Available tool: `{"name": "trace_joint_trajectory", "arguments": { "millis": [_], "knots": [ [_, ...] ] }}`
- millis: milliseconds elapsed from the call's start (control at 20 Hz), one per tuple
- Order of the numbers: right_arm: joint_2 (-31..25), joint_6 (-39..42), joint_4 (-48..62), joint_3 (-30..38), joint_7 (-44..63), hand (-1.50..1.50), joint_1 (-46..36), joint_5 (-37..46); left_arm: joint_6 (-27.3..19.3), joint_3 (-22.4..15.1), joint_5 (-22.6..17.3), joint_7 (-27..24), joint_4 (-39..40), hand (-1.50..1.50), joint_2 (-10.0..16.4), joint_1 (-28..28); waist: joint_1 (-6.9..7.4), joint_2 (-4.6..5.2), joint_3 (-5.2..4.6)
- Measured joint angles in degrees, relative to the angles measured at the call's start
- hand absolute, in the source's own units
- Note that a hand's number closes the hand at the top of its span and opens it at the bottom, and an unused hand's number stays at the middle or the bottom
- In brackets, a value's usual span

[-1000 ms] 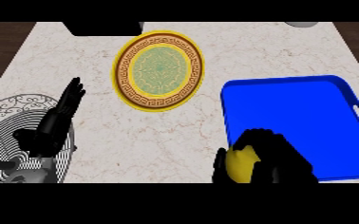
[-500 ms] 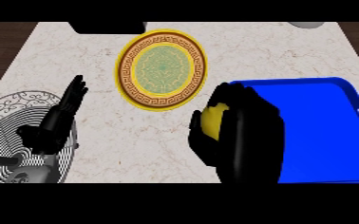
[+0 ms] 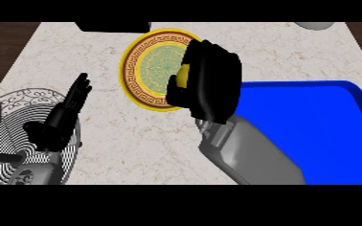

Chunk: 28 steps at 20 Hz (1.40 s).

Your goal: Pick the lemon from the tray and place it in the plate

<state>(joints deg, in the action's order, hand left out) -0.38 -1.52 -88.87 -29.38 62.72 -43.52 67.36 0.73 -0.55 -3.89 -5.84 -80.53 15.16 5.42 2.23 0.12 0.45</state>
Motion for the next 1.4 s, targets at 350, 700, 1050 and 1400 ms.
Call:
{"name": "trace_joint_trajectory", "arguments": {
  "millis": [350, 700, 1050, 1400],
  "knots": [
    [0.0, -10.9, 18.1, 0.1, -1.9, 1.5, -8.5, -6.7, 1.0, -0.2, 0.2, -1.5, 0.9, 0.0, -0.4, 1.1, 1.02, 0.29, 0.04],
    [-0.1, -24.2, 29.6, 4.5, -3.3, -1.5, -12.1, -10.0, 1.2, -0.4, 0.5, -1.4, 0.9, 0.0, -0.8, 1.8, 2.05, 0.73, -0.02],
    [-0.1, -34.3, 39.1, 5.7, -4.0, -1.5, -14.6, -15.9, 1.4, -0.8, 1.1, -0.9, 1.2, 0.0, -1.1, 2.8, 2.96, 0.91, -0.06],
    [0.0, -49.8, 39.5, 7.8, -4.6, -1.5, -14.3, -18.0, 1.1, -0.3, 1.0, 0.2, 0.7, 0.0, -0.9, 1.9, 2.04, 0.54, -0.05]
  ]
}}
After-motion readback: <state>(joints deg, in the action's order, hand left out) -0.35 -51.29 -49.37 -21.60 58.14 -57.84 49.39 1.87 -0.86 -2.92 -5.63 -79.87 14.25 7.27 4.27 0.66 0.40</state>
